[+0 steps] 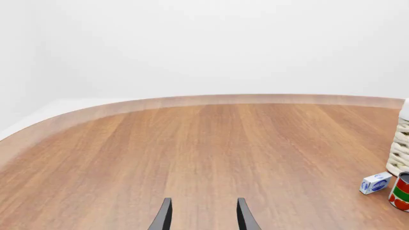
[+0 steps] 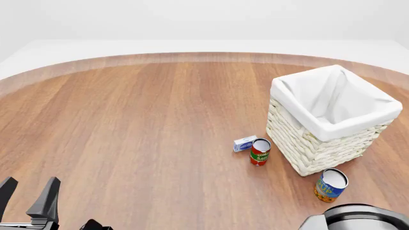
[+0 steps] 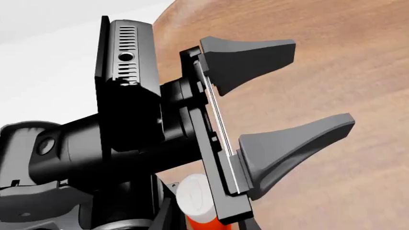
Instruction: Pick up the ketchup, and put it in the basket.
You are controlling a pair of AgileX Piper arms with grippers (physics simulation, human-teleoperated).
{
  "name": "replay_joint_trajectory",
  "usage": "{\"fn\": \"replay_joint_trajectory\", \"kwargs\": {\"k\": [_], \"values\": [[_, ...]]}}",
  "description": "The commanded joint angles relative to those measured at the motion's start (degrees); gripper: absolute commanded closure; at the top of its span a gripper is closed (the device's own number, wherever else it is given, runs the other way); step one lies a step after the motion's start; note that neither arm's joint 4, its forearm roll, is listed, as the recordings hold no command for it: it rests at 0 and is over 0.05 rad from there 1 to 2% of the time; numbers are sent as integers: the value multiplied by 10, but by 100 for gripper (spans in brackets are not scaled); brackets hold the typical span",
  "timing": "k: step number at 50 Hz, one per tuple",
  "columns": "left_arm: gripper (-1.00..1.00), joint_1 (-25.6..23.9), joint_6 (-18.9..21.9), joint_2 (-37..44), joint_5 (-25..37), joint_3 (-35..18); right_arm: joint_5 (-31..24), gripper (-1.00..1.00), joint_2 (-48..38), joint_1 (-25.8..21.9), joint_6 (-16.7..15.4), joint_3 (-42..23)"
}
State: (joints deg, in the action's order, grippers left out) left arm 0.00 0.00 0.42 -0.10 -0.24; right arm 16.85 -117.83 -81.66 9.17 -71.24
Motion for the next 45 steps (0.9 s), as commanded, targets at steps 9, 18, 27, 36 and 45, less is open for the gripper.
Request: {"fn": "replay_joint_trajectory", "kwargs": {"k": [9,18,27,36,45], "values": [[-100,0,0,0,0,0,5,-100,-22,8,6,-11],[-100,0,0,0,0,0,8,-100,-32,8,9,-12],[-100,0,0,0,0,0,13,100,-31,7,10,-8],[-100,0,0,0,0,0,14,100,-32,8,9,-8],[-100,0,0,0,0,0,11,100,-23,11,8,-7]]}}
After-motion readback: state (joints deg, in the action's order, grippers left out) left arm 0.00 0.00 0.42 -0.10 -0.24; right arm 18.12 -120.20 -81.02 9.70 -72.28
